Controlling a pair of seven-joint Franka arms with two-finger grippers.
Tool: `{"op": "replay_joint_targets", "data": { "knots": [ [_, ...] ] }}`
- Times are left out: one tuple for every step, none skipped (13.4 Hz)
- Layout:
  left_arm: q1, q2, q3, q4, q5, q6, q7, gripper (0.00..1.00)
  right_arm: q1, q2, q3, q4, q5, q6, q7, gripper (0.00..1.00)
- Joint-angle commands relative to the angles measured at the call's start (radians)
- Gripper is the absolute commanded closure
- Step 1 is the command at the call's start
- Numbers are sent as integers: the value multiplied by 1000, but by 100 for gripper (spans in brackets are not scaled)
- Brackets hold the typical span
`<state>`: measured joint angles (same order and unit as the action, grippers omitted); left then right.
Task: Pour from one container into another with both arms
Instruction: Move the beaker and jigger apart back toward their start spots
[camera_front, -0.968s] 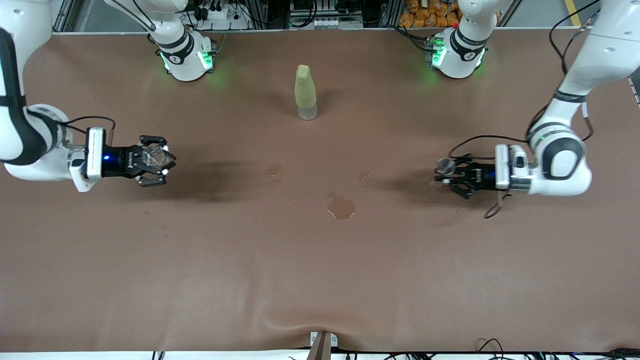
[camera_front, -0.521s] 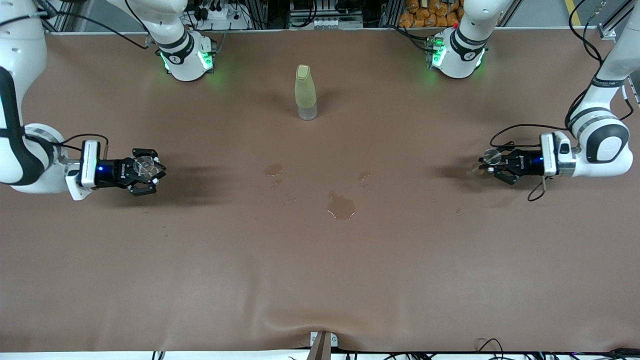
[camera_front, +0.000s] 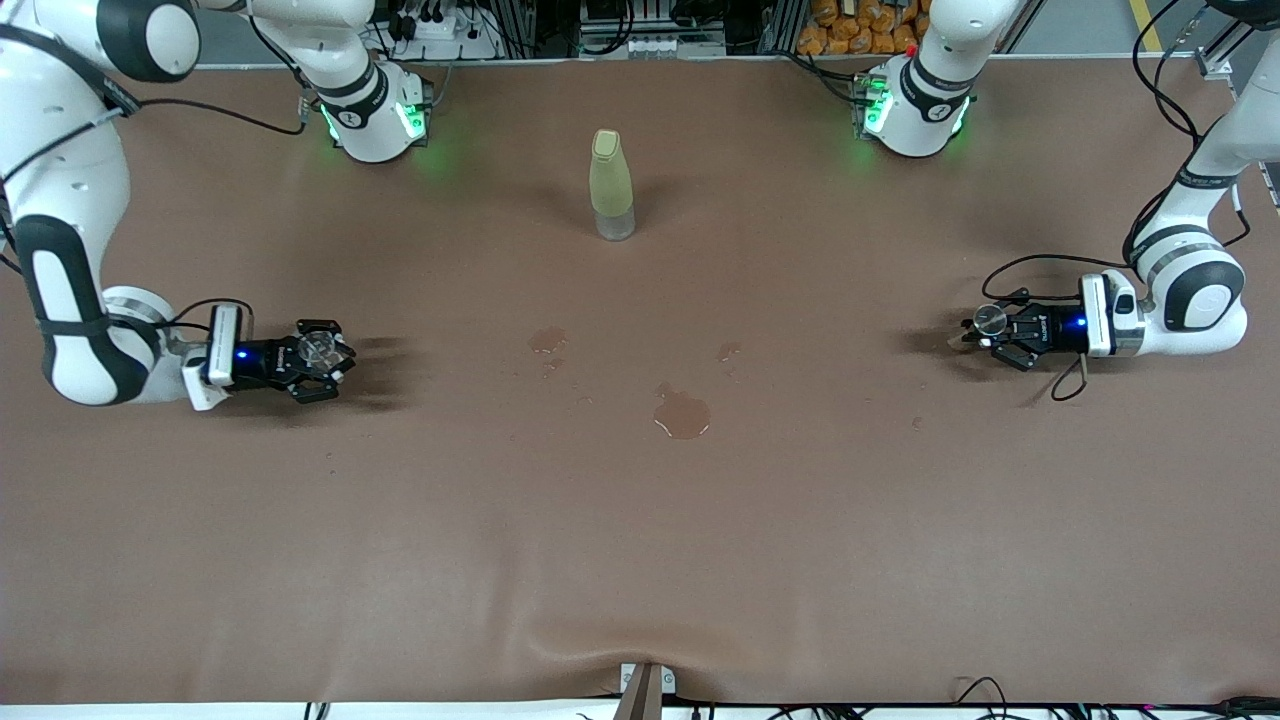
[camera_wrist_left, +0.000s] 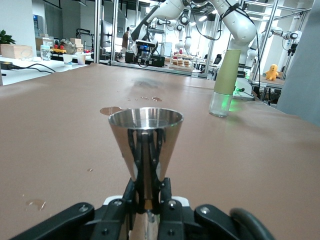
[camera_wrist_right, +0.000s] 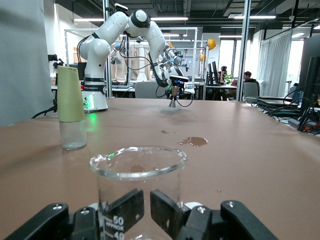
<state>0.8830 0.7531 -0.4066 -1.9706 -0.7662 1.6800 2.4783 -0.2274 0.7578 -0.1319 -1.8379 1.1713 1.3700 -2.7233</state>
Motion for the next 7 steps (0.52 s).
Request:
{"op": "replay_joint_targets", "data": {
  "knots": [
    [7,26,6,30,21,-19,13,96,-17,87,18,83,-13,-16,-62,100],
    [7,37,15,35,21,-19,16,91,-18,109,18,94,-13,-9,-71,100],
    [7,45,17,44,22,-19,16,91,-20,135,18,106,-13,7,-93,100],
    [5,52,17,48,22,-19,24,91,-18,161,18,118,-13,24,-107,100],
    [7,60,17,55,22,-19,33,87,-17,176,18,123,-12,38,-113,100],
    [7,68,17,55,22,-19,33,75,-17,178,18,121,-15,56,-115,100],
    [7,78,18,55,22,-19,34,68,-17,178,18,121,-19,87,-113,100]
  ]
}}
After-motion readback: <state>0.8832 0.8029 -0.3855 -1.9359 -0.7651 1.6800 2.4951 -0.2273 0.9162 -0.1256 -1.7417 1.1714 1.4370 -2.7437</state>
